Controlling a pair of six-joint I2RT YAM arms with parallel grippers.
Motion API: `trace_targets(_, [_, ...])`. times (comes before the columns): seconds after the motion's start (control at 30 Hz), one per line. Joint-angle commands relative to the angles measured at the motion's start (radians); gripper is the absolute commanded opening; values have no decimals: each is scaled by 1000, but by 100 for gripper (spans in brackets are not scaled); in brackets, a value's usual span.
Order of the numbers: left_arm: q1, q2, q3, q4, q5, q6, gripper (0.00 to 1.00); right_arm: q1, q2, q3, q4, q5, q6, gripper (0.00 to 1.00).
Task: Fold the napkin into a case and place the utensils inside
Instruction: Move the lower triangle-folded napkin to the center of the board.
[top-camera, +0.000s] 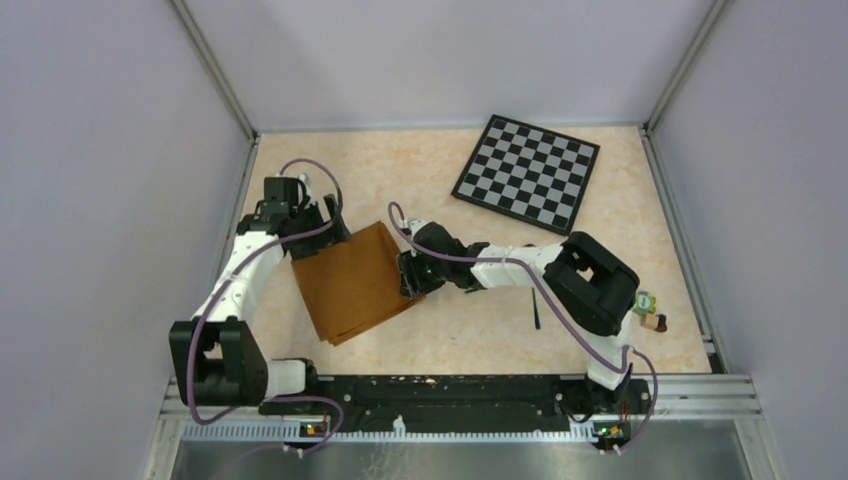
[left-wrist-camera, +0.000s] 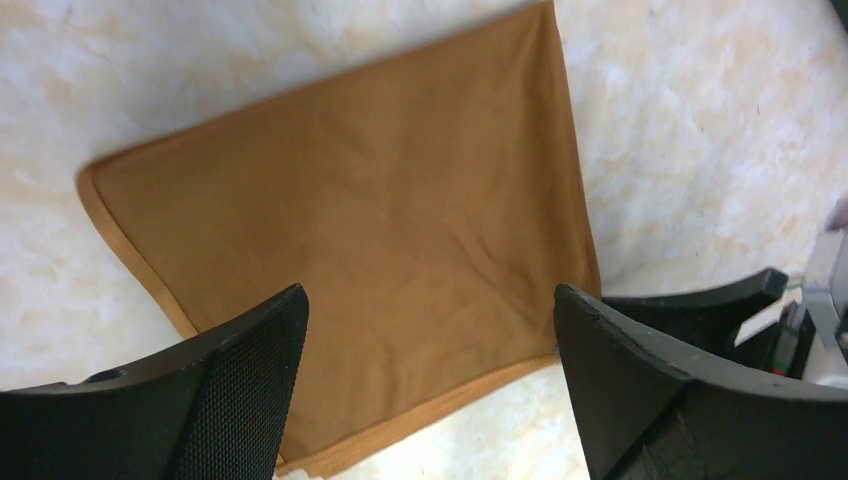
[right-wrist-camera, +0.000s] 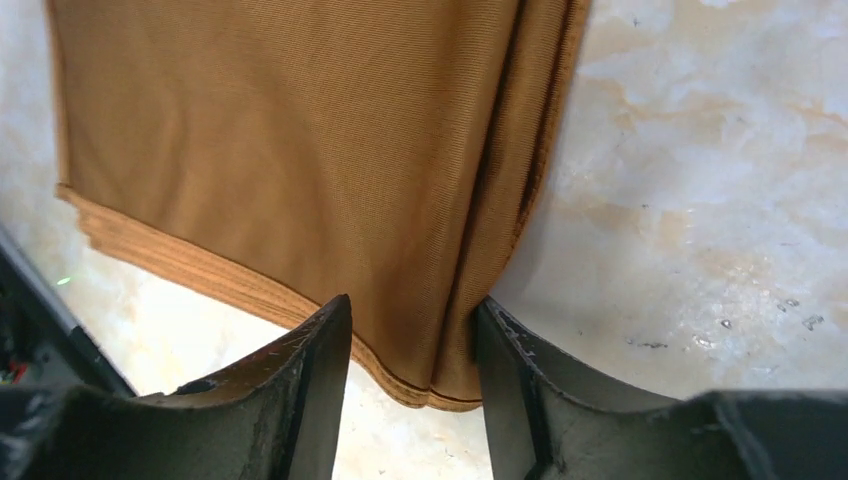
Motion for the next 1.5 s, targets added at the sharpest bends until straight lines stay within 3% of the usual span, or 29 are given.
trace_targets(0.0, [3,-115,-36,7,55,8,95,35,24,59,-151,220,-10,44])
trace_targets(0.17, [3,-146,-78,44,66,-22,95,31,19,56,-190,292,-15,23])
trace_targets(0.37, [3,-85,-122,130,207,-76,95,-40,-58,-58,-105,266,8,0])
trace_targets(0.6, [2,13,-151,255,310,-176,94,-129,-144,-178,-53,279,7,0])
trace_targets(0.77, [2,61,-156,310,287,-240,92,-176,-187,-237,-48,285,-3,0])
trace_targets(0.93, [38,126,-160,361,310,-269,88,-185,-245,-208,-93,224,-41,35])
trace_targets(1.03, [52,187,-123,368,340,-265,85,-184,-264,-148,-85,156,-56,45])
trace_targets(1.13, [61,242,-72,355,345,-254,82,-185,-203,-54,-63,64,-59,44])
trace_targets(1.27, [79,298,-32,349,297,-237,75,-185,-103,53,-38,-34,-24,34])
trace_targets(1.47, [92,401,-9,335,240,-221,70,-192,-41,23,-11,-38,-13,27])
